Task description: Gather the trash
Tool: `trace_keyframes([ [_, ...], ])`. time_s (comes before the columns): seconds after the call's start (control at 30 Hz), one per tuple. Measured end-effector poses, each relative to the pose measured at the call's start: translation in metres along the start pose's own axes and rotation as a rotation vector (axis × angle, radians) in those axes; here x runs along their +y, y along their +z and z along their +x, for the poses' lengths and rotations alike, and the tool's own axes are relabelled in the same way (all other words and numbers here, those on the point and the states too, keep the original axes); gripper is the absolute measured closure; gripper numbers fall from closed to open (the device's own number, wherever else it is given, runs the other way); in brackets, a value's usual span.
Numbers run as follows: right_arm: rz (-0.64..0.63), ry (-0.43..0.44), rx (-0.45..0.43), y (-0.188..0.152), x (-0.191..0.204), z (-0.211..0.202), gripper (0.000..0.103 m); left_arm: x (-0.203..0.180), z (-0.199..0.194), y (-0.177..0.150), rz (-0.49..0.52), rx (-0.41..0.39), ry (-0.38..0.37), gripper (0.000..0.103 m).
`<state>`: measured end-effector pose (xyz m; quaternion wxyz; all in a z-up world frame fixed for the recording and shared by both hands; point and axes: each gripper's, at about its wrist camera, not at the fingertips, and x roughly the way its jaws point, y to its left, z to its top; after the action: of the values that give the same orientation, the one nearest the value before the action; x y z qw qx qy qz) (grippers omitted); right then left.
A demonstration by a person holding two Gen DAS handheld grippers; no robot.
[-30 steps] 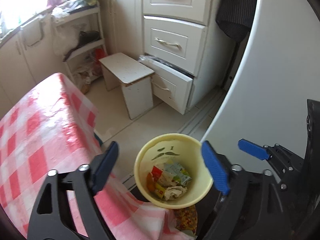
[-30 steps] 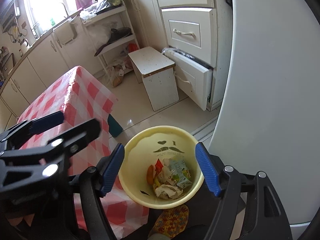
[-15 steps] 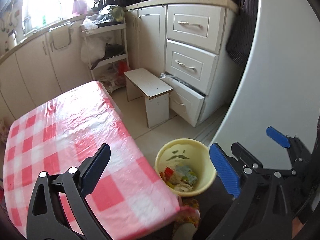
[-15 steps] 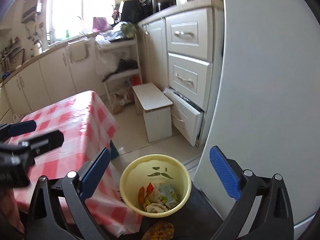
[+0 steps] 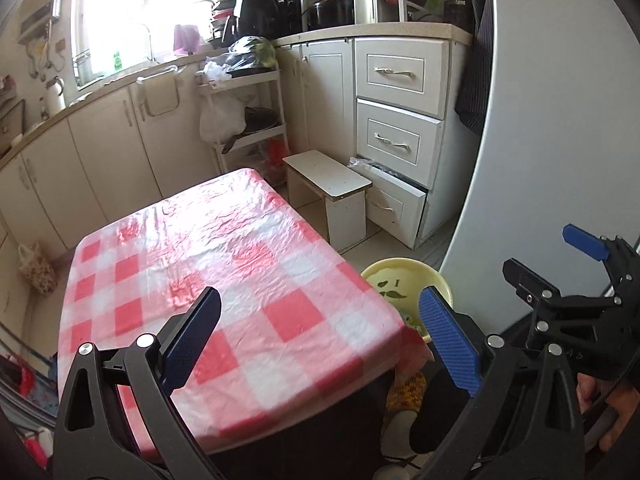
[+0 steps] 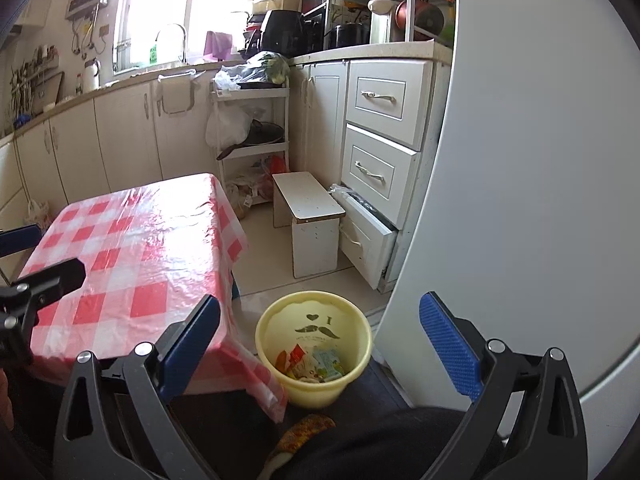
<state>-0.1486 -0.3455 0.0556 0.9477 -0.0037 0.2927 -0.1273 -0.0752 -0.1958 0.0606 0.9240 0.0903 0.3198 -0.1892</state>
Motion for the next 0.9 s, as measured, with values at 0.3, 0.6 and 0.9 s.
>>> trace_keyframes([
  [0.3,-0.011,-0.037,0.008,-0.004,0.002,-0.044,0.007,0.019,-0.043,0.0,-0.042,-0.003,0.073,0.007],
  [0.6,-0.007,-0.032,-0.015,-0.008,0.008,-0.081,0.007,0.009,-0.086,-0.009,-0.011,-0.067,-0.044,0.007],
  [0.9,0.011,-0.024,-0.045,-0.012,0.018,-0.108,0.007,-0.012,-0.12,-0.007,0.047,-0.131,-0.04,0.007],
])
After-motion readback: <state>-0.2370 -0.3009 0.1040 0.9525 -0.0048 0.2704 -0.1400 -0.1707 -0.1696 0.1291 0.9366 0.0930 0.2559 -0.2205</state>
